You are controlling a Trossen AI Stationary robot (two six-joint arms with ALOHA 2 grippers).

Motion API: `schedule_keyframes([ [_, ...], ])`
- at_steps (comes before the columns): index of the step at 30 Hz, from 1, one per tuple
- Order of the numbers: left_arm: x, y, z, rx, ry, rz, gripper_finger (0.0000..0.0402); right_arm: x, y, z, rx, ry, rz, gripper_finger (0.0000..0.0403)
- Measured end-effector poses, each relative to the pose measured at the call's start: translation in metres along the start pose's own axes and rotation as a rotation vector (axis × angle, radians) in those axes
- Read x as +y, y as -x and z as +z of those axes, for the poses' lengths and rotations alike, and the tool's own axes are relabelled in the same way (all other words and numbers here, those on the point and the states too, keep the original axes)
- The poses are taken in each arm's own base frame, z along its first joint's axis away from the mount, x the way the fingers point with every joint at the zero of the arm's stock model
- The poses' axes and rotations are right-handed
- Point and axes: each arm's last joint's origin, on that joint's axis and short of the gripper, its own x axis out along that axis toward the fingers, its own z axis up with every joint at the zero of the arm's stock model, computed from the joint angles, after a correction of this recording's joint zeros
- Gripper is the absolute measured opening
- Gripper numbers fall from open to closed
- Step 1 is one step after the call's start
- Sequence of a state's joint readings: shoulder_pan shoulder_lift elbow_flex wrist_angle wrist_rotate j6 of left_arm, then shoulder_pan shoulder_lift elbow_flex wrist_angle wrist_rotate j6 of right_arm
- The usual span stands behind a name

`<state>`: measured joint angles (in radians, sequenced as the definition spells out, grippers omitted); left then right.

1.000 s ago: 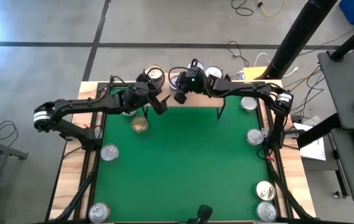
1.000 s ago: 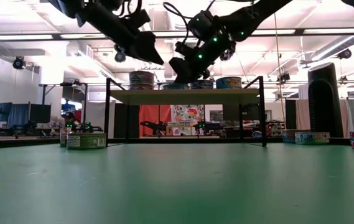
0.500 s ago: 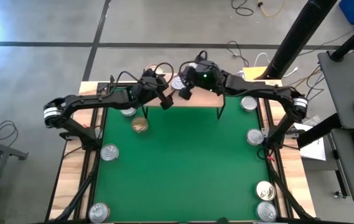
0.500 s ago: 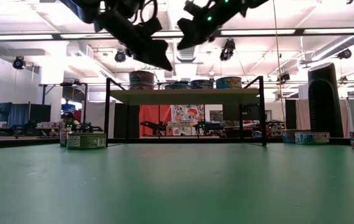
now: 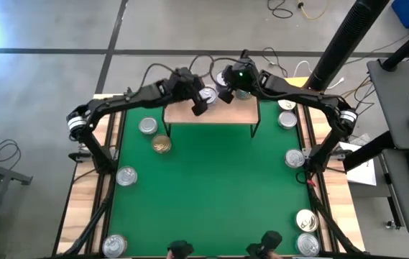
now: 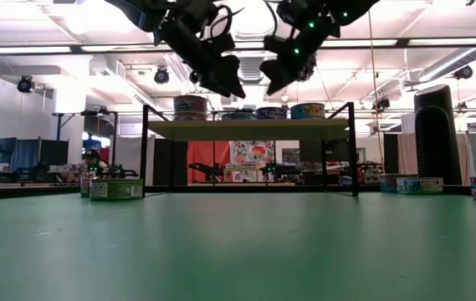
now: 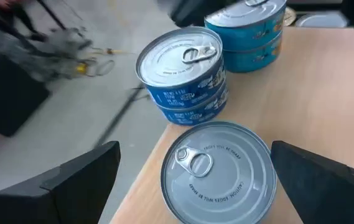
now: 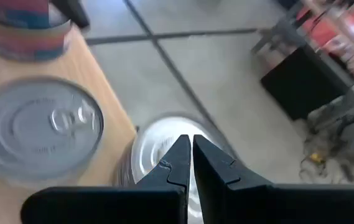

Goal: Stack canned seafood by type on shelf
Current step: Put the green blue tuna can on the shelf

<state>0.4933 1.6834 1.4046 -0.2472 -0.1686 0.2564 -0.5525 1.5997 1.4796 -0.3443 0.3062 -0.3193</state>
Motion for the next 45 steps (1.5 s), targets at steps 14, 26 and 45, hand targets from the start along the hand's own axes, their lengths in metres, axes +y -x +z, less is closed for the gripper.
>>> schedule_keyframes([
  [14,0.013,0.002,0.009,-0.007,0.0,-0.016,0.04,-0.029,-0.022,-0.021,0.024,-0.113,0.184,0.0012],
  [26,0.006,-0.016,-0.005,0.064,-0.013,0.001,0.04,-0.013,-0.014,-0.027,0.127,-0.087,0.281,0.0012],
  [45,0.029,-0.041,-0.002,0.255,-0.105,0.117,0.04,0.004,-0.006,-0.022,0.136,-0.086,0.324,0.0012],
])
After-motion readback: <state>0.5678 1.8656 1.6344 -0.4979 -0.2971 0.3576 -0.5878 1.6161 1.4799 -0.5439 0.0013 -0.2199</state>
